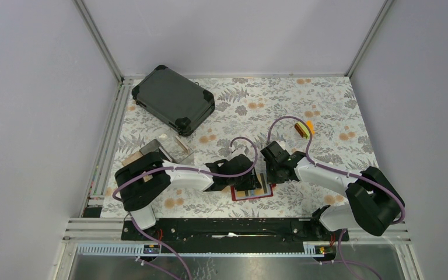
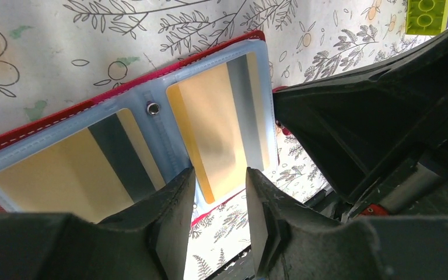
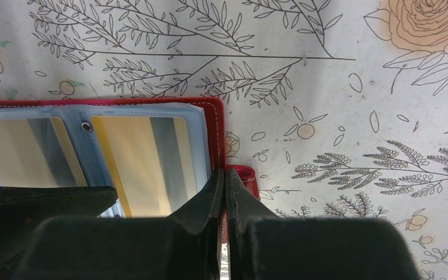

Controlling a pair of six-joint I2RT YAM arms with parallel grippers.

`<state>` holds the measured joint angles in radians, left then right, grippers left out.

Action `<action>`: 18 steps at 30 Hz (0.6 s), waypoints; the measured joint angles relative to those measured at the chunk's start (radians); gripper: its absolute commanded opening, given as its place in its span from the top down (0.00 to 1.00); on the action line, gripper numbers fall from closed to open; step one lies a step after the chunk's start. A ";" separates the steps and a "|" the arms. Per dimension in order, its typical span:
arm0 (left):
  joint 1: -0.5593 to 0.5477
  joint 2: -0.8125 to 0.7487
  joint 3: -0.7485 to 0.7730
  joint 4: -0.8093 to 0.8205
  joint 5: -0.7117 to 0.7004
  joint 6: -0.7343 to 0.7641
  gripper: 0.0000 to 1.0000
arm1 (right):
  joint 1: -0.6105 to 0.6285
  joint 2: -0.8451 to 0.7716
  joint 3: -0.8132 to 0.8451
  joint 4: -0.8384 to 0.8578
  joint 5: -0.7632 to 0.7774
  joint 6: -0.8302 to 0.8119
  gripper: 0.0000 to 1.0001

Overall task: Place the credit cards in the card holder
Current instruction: Insert the credit card into the card holder.

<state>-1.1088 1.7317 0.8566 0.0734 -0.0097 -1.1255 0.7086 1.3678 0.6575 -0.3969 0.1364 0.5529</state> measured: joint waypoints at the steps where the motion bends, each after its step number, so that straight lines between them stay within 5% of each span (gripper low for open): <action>1: 0.000 0.000 0.000 0.002 0.000 0.000 0.61 | 0.000 0.000 0.000 0.000 0.000 0.001 1.00; 14: 0.000 0.011 -0.002 0.054 0.006 0.012 0.60 | 0.000 -0.002 -0.001 0.000 0.002 0.006 0.99; 18: -0.001 0.002 -0.022 0.076 0.001 0.024 0.46 | 0.000 -0.006 -0.002 -0.003 0.008 0.016 0.68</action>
<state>-1.1095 1.7332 0.8345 0.1493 -0.0090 -1.1011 0.7086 1.3621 0.6559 -0.3996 0.1448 0.5694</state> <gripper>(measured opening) 0.459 0.153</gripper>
